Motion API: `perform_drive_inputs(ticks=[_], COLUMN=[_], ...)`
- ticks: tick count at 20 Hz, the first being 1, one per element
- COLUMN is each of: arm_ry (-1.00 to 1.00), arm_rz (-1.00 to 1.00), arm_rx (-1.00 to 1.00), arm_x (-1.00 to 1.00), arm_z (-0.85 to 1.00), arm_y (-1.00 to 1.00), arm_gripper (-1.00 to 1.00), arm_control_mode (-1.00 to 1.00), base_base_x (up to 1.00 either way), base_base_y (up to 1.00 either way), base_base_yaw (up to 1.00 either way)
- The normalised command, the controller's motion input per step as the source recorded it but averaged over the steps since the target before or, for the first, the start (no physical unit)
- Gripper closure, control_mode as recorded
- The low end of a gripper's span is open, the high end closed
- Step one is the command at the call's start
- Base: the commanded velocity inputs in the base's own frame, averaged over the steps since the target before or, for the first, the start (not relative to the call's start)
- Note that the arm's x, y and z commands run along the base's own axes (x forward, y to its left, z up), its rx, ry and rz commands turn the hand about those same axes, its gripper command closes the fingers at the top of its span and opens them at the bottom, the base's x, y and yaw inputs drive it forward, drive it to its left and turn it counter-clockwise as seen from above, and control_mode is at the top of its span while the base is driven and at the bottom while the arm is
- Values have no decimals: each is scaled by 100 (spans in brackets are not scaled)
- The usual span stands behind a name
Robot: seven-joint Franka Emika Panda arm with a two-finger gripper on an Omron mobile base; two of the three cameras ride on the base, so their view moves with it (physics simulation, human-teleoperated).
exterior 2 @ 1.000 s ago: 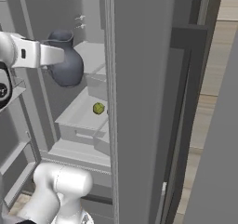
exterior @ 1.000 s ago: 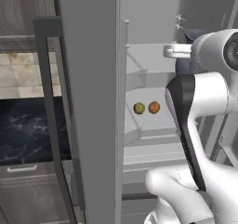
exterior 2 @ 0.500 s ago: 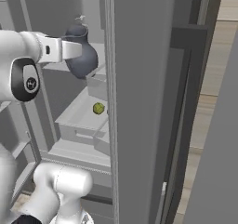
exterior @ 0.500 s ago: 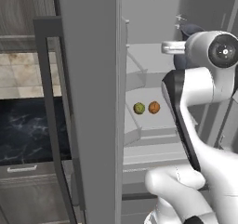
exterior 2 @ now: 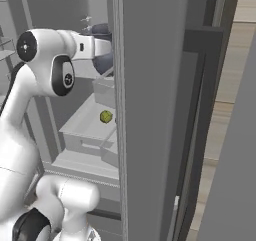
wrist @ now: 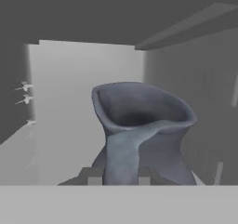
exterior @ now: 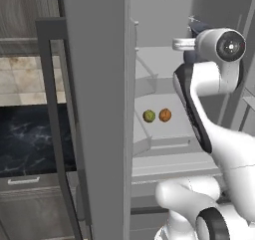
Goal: Move the chicken breast and apple from the top shelf to the second highest shelf to make space. Then, place the pitcher from the counter on the cleared top shelf.
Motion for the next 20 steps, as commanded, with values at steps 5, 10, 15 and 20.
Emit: perform_drive_inputs(ticks=[5,10,15,20], arm_ry=[0,0,0,0], arm_rz=[7,8,8,7], arm_rx=[0,0,0,0], arm_x=[76,71,65,56], arm_z=[0,-9,-19,-25], arm_y=[-14,-5,0,0], arm_gripper=[100,100,100,100], arm_control_mode=[-100,-100,-100,-100], base_base_x=[0,0,0,0], base_base_y=[0,0,0,0], base_base_yaw=[0,0,0,0])
